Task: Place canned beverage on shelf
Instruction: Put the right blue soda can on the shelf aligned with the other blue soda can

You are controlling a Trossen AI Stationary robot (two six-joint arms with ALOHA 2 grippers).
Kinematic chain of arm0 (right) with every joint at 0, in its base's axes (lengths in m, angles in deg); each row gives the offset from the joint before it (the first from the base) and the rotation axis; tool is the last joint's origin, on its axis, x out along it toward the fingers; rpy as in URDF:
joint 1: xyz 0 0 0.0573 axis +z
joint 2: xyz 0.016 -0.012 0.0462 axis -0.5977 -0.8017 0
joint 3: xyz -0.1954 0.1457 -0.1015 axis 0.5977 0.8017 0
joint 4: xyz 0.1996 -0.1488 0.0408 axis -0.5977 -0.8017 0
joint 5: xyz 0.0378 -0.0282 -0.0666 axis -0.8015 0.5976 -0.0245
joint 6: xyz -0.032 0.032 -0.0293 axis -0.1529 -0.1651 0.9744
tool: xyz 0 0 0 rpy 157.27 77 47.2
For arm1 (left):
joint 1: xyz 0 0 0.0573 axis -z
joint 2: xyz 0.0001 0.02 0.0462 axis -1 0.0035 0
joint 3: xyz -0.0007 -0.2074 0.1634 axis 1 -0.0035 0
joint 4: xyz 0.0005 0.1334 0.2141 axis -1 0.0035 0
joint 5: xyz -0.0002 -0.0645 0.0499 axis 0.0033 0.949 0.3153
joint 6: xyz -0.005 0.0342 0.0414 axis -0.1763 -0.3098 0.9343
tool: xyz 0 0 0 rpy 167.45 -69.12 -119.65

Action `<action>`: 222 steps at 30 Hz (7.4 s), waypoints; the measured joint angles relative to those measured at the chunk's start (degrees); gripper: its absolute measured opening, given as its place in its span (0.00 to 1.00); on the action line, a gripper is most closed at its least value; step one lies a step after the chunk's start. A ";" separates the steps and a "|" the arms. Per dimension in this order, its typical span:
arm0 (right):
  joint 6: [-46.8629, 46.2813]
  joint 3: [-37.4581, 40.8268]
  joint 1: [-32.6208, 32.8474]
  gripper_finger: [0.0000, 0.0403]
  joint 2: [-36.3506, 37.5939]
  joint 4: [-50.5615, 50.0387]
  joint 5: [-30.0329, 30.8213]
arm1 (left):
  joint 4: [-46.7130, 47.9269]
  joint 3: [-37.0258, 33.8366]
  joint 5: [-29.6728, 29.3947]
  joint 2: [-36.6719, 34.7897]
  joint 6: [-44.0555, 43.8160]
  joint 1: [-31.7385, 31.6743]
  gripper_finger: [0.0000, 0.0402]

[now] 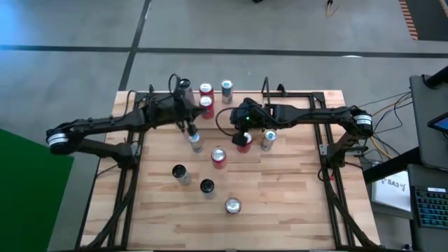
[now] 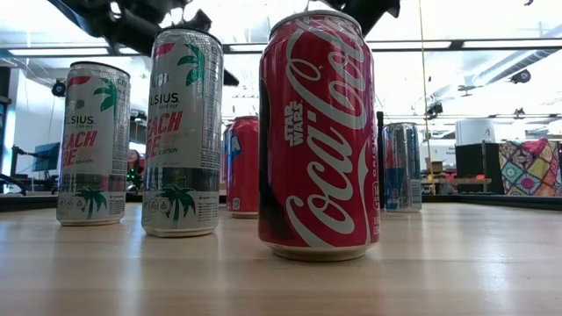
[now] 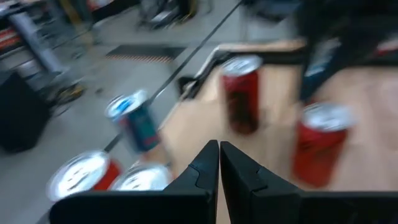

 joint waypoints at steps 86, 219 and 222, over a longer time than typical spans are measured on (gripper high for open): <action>-2.38 -1.08 -4.33 0.02 -5.37 26.39 1.02 | -0.95 -13.79 0.36 -26.62 -18.61 4.83 0.00; -15.75 15.10 9.05 0.02 30.63 -25.54 9.48 | 3.43 -5.48 -2.64 -21.76 4.91 18.56 0.00; -12.05 20.90 8.51 0.02 33.11 -18.42 8.18 | 0.91 -5.51 -2.63 -20.86 3.15 18.56 0.00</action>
